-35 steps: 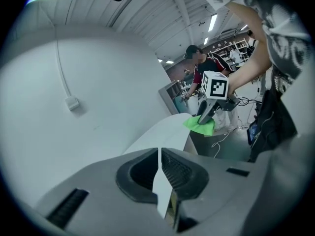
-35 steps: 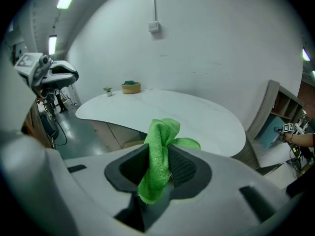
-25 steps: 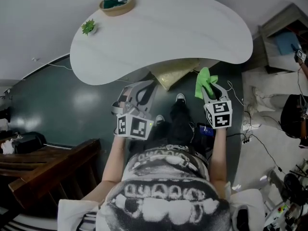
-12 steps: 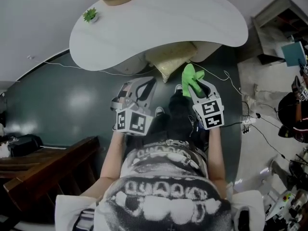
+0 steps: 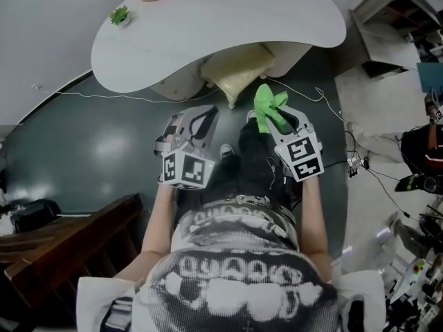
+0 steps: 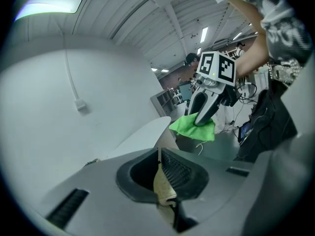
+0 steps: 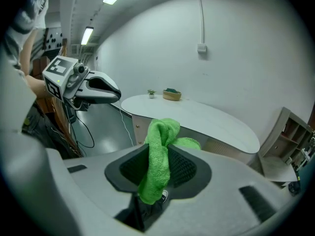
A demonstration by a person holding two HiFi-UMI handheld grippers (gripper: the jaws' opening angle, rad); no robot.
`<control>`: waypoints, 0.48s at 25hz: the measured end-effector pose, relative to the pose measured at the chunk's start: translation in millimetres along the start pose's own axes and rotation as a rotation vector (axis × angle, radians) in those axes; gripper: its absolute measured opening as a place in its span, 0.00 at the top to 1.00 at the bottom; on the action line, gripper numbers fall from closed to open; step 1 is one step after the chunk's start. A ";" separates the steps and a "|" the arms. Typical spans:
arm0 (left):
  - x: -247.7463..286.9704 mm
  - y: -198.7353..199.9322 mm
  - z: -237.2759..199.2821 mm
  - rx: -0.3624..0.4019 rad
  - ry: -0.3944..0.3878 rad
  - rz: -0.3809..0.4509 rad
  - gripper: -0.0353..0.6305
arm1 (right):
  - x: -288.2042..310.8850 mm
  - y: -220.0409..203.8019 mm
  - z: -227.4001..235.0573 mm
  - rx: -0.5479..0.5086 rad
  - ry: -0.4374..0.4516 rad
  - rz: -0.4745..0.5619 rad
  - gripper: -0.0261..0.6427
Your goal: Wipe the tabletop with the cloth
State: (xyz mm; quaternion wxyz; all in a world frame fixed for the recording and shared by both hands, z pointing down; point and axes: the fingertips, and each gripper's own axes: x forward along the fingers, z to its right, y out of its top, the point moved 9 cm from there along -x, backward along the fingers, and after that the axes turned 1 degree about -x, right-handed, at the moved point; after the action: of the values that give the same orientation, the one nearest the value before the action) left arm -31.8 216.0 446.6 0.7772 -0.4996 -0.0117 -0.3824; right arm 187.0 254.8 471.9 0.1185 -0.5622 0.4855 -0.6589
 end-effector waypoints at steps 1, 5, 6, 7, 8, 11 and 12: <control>-0.1 0.5 1.6 0.000 -0.003 0.003 0.92 | -1.5 -1.1 0.0 -0.008 0.000 -0.004 0.79; 0.2 1.0 7.6 -0.002 -0.014 0.011 0.92 | -4.6 -5.5 0.0 -0.037 -0.006 -0.022 0.79; 0.2 1.2 8.7 -0.001 -0.018 0.013 0.92 | -5.3 -6.1 0.0 -0.040 -0.008 -0.024 0.79; 0.2 1.6 9.6 0.001 -0.020 0.014 0.92 | -6.2 -6.6 0.3 -0.041 -0.010 -0.025 0.79; 0.4 2.2 10.5 0.001 -0.023 0.016 0.92 | -7.0 -7.2 1.0 -0.041 -0.012 -0.027 0.79; 1.1 4.2 12.7 0.004 -0.026 0.021 0.92 | -9.5 -8.6 3.9 -0.037 -0.024 -0.030 0.79; 1.2 5.1 13.3 0.005 -0.026 0.024 0.92 | -10.1 -8.8 4.8 -0.034 -0.028 -0.030 0.79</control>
State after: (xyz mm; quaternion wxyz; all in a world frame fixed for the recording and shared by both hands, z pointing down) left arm -23.0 226.8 449.9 0.7828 -0.5027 -0.0168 -0.3663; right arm 198.0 263.9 471.9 0.1059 -0.5806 0.4865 -0.6443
